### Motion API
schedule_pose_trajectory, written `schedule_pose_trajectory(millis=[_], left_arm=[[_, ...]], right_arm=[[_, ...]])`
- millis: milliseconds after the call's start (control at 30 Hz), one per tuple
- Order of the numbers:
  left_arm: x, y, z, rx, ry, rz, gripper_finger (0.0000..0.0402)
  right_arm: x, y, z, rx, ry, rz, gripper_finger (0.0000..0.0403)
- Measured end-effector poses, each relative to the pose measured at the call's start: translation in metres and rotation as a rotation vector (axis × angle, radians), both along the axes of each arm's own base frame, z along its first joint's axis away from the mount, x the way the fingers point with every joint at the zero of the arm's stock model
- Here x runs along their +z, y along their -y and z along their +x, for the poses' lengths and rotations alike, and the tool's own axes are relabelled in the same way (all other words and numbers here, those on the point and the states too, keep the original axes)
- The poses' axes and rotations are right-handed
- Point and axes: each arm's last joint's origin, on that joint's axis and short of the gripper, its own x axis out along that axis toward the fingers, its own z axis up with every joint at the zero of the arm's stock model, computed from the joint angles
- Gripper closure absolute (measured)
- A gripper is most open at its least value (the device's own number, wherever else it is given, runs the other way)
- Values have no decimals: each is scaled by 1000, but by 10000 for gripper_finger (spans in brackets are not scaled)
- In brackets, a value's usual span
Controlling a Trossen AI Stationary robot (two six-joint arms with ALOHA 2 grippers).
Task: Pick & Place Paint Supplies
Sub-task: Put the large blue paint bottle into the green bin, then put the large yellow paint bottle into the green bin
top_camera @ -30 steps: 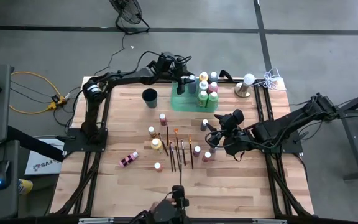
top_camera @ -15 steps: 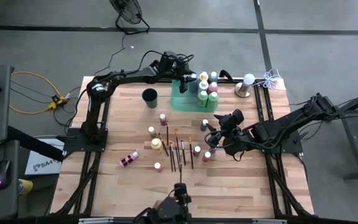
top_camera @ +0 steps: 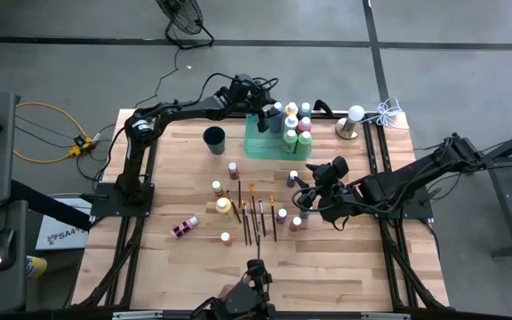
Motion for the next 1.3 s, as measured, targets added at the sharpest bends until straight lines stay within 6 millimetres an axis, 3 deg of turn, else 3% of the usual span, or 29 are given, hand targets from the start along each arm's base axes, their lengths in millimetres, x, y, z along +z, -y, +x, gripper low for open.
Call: schedule_pose_trajectory(millis=[300, 600, 900, 1133, 1300], left_arm=[[7, 2, -2, 3, 2, 3, 127], [54, 20, -26, 2, -28, -30, 110], [97, 57, -68, -149, -104, -130, 110], [89, 93, -112, -208, -135, -220, 110], [84, 127, -156, -214, -87, -224, 110]], right_arm=[[0, 0, 0, 1, -1, 1, 161], [0, 0, 0, 2, -3, 1, 161], [0, 0, 0, 1, 1, 9, 161], [-1, -3, -1, 17, -7, 13, 161], [-1, -4, -2, 24, -10, 13, 161]])
